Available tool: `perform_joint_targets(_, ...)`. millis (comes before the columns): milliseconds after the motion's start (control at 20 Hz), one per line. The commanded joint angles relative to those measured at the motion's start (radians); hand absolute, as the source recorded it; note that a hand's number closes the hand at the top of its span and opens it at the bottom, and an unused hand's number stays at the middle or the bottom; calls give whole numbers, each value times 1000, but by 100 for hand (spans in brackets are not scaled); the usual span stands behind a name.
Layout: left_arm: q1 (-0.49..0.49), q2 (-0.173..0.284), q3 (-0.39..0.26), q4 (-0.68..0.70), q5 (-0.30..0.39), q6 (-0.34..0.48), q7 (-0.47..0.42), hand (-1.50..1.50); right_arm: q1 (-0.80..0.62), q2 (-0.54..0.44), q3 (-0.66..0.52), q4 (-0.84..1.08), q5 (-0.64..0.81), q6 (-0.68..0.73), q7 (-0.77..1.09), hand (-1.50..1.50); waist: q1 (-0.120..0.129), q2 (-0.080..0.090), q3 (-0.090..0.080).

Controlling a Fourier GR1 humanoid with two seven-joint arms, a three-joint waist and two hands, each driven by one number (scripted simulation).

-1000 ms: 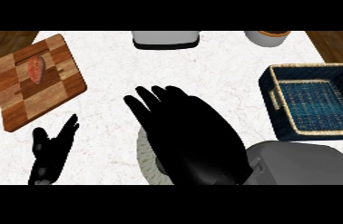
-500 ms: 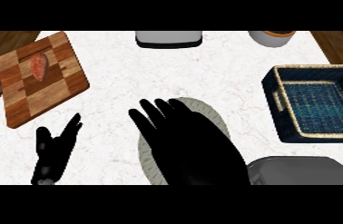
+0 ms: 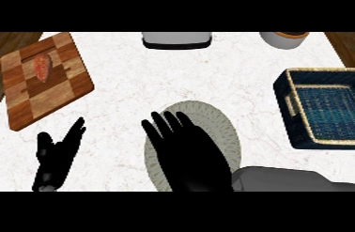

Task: Pick the squash from the placemat and place it in the basket

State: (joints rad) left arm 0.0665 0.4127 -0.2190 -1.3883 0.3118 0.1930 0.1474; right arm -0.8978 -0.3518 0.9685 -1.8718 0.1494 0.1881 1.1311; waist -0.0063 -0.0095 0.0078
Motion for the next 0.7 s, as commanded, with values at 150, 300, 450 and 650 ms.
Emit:
perform_joint_targets(150,46,-44,-38,2,-34,43,65,0,63,81,38,26,83,15,160,-150,3,5,-8)
perform_joint_targets(300,-23,-24,-1,58,-10,-15,77,0,121,63,49,123,161,-10,22,-150,3,10,-8)
perform_joint_targets(450,77,-36,-26,-36,-35,18,72,0,189,25,33,69,186,2,1,-150,8,7,-7)
perform_joint_targets(650,-8,-18,26,53,-20,-36,74,0,256,100,107,171,311,-48,-69,-150,5,10,-8)
